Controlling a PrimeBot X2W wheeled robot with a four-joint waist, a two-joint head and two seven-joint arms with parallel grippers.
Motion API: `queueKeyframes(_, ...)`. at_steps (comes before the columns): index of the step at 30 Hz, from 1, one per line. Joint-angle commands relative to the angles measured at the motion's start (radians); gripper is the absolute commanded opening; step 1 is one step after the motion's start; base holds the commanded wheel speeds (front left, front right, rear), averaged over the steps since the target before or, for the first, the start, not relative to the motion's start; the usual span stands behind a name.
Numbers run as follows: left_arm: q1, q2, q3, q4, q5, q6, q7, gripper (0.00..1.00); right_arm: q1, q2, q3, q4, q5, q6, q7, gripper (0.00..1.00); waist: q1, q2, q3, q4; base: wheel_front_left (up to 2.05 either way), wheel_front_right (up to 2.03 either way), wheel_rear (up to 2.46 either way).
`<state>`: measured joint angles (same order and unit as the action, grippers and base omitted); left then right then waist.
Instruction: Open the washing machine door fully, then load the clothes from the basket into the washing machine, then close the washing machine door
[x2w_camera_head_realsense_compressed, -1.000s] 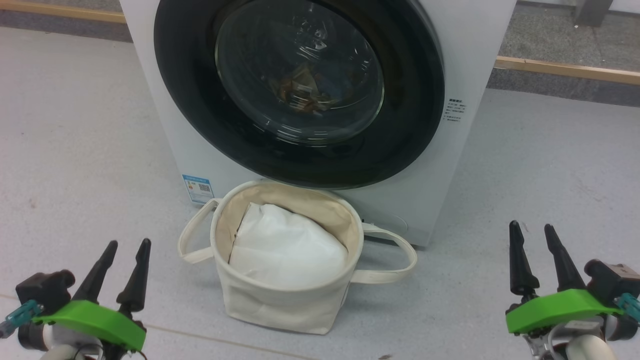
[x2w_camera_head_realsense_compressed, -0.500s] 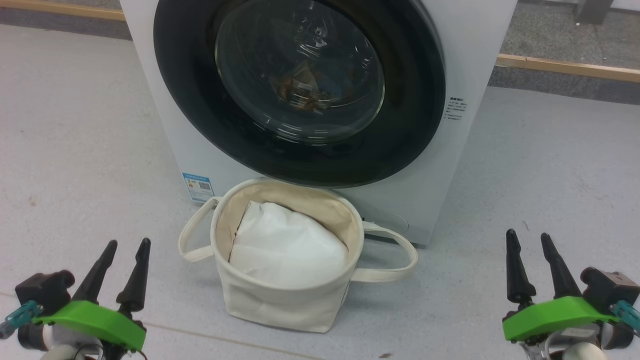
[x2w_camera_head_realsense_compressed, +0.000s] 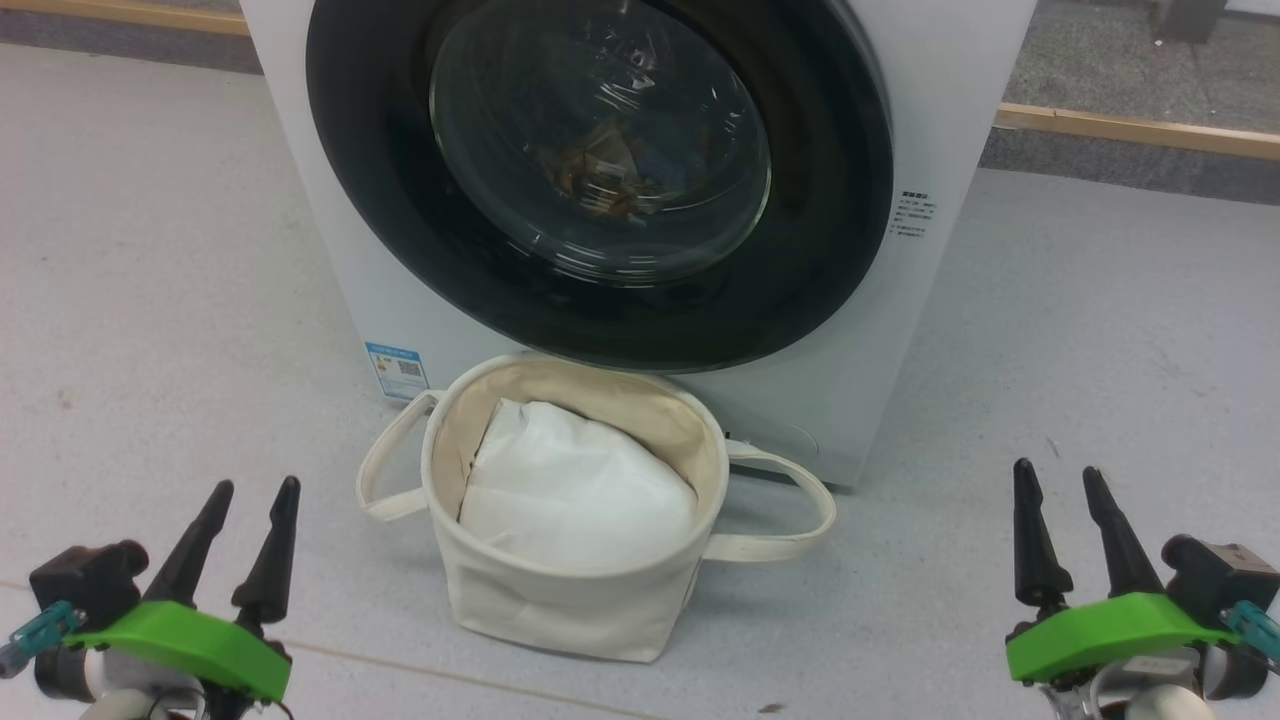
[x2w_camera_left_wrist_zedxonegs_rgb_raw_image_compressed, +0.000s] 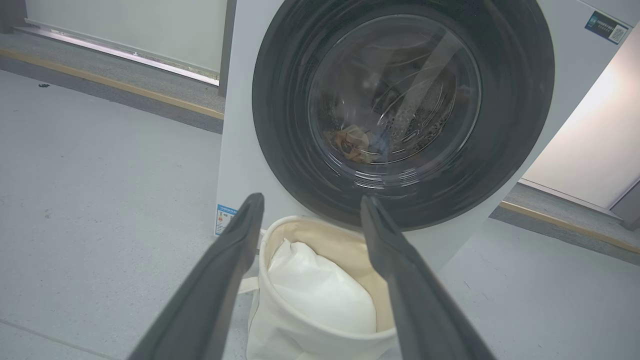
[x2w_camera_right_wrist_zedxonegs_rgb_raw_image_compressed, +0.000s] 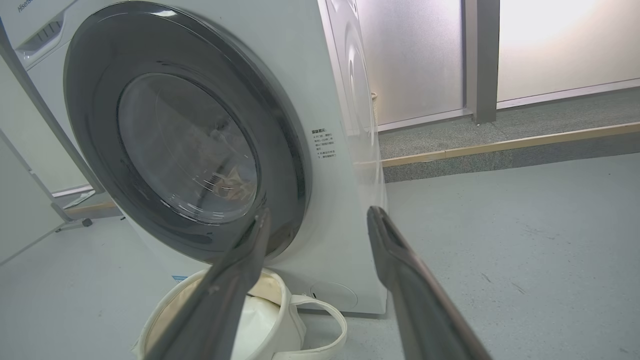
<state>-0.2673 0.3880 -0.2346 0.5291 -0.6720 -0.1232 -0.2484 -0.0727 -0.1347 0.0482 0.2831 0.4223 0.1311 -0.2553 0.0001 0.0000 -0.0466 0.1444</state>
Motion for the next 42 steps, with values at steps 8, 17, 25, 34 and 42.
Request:
queueKeyframes(8,-0.059,0.047,0.044,-0.018,-0.003,0.005,-0.011,1.00,-0.038,-0.003,0.019,-0.022,-0.011,0.000,-0.001,1.00,-0.0001,0.0000,0.001,-0.001,0.00,0.00,0.00)
queueKeyframes(17,-0.062,0.050,0.041,-0.015,-0.006,0.005,-0.011,1.00,-0.041,0.001,0.021,-0.015,-0.008,0.000,-0.002,1.00,-0.0001,0.0000,0.004,-0.002,0.00,0.00,0.00)
queueKeyframes(25,0.082,-0.056,-0.020,0.079,-0.007,0.000,0.004,0.00,0.050,0.018,0.005,0.107,0.009,0.000,0.003,0.00,0.0000,0.0000,0.004,-0.003,0.00,0.00,0.00)
queueKeyframes(34,0.085,-0.074,0.004,0.058,-0.067,0.000,0.027,0.00,0.044,0.022,-0.007,0.099,0.084,0.000,0.028,0.00,0.0004,0.0000,0.006,-0.013,0.00,0.00,0.00)
queueKeyframes(42,0.091,-0.091,0.027,0.030,-0.128,0.001,0.049,0.00,0.037,0.027,-0.017,0.090,0.160,0.000,0.051,0.00,0.0000,0.0000,0.010,-0.022,0.00,0.00,0.00)
